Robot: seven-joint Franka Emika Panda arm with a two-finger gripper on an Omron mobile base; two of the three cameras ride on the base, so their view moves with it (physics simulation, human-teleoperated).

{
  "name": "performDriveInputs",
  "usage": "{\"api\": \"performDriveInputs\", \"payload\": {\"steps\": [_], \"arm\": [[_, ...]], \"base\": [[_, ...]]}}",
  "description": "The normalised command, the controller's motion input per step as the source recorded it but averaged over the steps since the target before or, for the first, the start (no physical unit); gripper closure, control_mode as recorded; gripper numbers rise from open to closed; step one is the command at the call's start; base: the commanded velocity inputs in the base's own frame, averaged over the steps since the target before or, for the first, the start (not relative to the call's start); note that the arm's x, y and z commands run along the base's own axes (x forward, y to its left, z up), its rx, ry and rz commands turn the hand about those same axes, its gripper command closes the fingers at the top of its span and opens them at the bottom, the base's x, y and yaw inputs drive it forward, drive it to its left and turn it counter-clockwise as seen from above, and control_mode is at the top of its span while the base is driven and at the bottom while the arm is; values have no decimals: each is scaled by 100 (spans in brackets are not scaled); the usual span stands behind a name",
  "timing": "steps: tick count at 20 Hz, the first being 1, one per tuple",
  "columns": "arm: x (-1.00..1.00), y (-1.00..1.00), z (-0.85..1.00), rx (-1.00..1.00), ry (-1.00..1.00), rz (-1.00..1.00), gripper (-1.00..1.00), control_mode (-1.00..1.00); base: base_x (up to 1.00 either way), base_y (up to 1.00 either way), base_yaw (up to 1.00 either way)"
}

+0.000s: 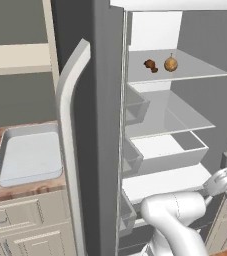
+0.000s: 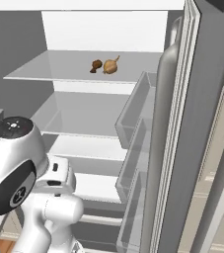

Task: Place one onion and one chicken drumstick in each tupperware on the nearby counter, to pack two identical lunches.

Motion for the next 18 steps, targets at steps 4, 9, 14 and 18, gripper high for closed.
{"api": "performDriveInputs", "payload": {"steps": [4,9,14,18], "arm": [[56,2,7,0,-4,0,-100,-100],[43,0,36,0,-24,0,-100,-100],[48,0,42,0,-28,0,-100,-100],[51,0,35,0,-20,0,-100,-100]], "base": [[0,0,0],[0,0,0],[0,0,0],[0,0,0]]}}
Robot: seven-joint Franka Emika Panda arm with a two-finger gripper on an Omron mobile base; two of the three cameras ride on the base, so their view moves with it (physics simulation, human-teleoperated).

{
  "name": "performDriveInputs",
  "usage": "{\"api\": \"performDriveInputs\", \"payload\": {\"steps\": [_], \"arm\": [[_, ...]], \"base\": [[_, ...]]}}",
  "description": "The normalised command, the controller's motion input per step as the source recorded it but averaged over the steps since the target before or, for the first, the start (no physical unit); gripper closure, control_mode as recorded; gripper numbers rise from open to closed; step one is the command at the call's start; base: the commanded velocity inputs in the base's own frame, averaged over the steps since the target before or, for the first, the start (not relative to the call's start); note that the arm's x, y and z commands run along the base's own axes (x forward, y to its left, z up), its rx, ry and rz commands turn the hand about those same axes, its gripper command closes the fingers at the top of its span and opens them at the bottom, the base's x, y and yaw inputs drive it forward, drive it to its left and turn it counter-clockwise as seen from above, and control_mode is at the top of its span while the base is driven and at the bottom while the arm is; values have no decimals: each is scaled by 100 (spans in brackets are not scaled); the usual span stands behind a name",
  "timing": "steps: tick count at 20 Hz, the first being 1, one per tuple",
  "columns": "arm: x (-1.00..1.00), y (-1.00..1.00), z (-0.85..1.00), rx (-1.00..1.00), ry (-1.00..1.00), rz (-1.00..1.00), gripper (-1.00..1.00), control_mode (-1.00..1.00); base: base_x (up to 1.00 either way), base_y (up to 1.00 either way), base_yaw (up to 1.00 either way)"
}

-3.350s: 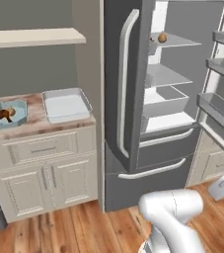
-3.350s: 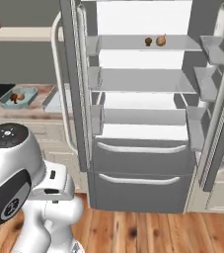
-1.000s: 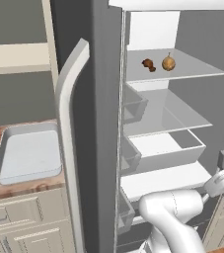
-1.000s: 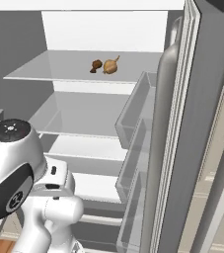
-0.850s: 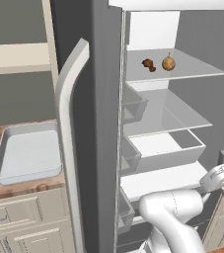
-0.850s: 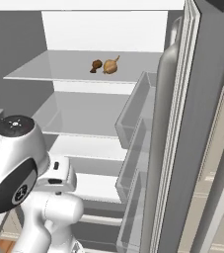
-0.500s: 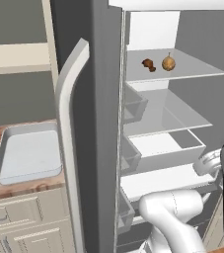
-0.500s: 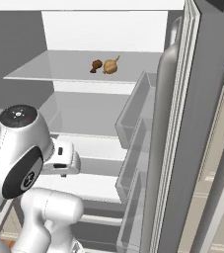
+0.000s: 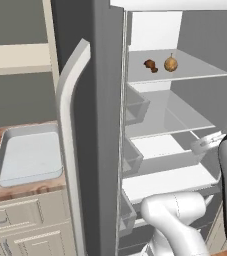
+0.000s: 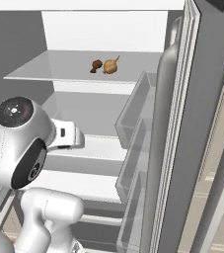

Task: Place one onion and one chicken drumstick in each tupperware on the nearby counter, to pack two identical lunches.

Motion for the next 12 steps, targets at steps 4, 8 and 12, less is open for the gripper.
{"api": "performDriveInputs", "payload": {"steps": [4,8,12], "arm": [[12,0,41,0,-8,0,-100,-100],[19,0,43,0,-1,-1,-100,-100],[34,0,35,0,0,-8,-100,-100]], "base": [[0,0,0],[0,0,0],[0,0,0]]}}
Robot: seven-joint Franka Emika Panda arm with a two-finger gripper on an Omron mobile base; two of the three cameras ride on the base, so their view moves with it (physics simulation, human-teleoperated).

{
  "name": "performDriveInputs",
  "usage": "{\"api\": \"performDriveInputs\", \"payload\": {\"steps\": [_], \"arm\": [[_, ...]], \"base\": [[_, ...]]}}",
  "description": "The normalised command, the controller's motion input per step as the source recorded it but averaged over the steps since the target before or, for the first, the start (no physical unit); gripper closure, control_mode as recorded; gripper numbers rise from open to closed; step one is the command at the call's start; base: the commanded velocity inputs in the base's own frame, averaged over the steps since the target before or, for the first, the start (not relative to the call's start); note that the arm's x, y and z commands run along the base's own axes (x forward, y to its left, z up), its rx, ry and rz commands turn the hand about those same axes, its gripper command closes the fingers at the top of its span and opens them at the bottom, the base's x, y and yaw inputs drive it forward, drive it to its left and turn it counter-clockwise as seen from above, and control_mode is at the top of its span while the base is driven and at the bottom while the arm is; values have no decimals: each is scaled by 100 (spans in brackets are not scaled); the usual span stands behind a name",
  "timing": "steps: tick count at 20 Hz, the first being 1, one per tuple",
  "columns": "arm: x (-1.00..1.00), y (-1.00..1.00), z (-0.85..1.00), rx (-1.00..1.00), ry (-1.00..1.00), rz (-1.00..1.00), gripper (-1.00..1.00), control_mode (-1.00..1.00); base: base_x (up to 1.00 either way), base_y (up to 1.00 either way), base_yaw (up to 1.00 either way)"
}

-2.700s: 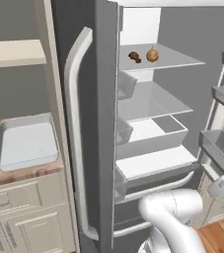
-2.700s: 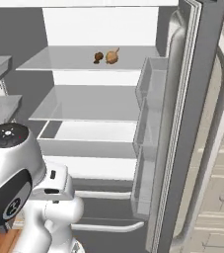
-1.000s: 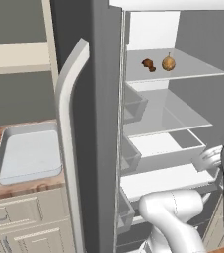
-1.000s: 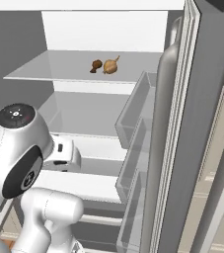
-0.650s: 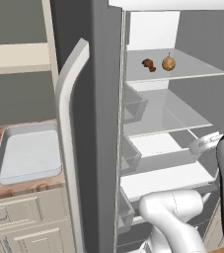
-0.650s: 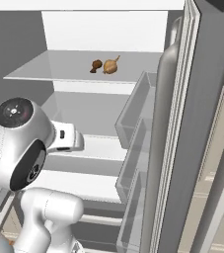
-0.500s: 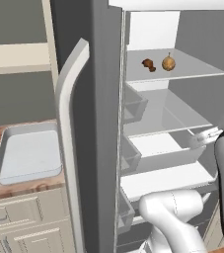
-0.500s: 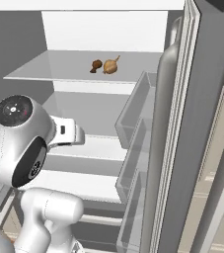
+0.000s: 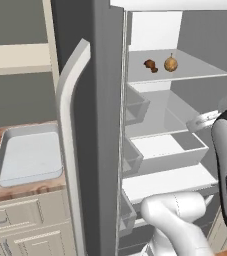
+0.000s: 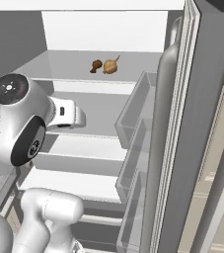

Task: Place one onion and one chicken drumstick in each tupperware on the nearby counter, to pack two identical lunches.

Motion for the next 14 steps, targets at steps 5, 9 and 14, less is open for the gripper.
{"api": "performDriveInputs", "payload": {"steps": [5,9,14], "arm": [[50,0,25,3,0,-10,-100,-100],[61,0,4,8,0,-9,-100,-100],[45,-11,1,8,-4,-7,-100,-100]], "base": [[0,0,0],[0,0,0],[0,0,0]]}}
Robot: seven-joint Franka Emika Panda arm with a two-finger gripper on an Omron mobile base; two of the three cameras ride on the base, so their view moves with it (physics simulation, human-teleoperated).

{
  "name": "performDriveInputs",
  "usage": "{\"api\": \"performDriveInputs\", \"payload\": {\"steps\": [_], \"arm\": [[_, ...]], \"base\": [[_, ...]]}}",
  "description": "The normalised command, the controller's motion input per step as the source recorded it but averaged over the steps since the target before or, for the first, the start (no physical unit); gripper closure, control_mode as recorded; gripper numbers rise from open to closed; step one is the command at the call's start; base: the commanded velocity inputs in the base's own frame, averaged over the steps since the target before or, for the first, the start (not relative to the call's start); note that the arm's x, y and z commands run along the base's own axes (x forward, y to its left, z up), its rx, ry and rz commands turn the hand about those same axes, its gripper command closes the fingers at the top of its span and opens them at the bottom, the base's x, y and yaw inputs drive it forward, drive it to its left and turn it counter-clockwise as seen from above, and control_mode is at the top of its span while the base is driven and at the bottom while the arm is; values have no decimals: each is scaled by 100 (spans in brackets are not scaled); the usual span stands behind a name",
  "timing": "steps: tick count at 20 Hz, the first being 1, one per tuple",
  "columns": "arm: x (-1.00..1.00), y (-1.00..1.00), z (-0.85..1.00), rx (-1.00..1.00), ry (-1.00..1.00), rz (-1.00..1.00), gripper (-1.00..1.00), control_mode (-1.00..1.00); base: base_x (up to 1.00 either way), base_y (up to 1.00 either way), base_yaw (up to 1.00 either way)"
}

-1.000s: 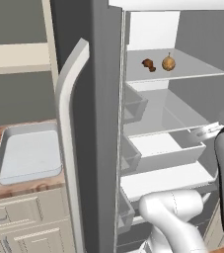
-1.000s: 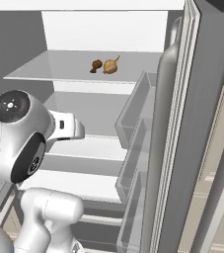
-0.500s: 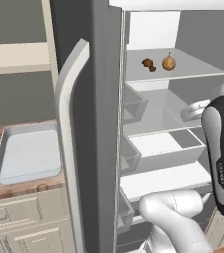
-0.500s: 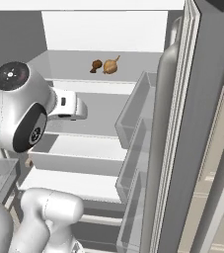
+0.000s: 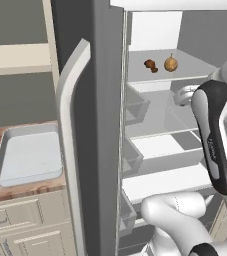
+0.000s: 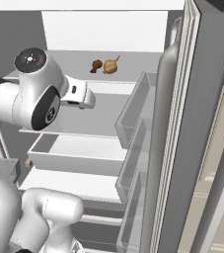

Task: Place one onion and one chicken drumstick in each tupperware on the nearby counter, to pack two identical lunches.

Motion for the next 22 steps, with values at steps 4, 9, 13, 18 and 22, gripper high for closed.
{"api": "performDriveInputs", "payload": {"steps": [4,9,13,18,22], "arm": [[32,-10,0,5,-17,-7,-100,-100],[20,-6,3,0,-16,-7,-100,-100],[6,0,29,0,0,-3,-100,-100],[2,0,49,0,0,-2,-100,-100],[24,-2,22,0,0,-3,-100,-100]], "base": [[0,0,0],[0,0,0],[0,0,0],[0,0,0],[0,0,0]]}}
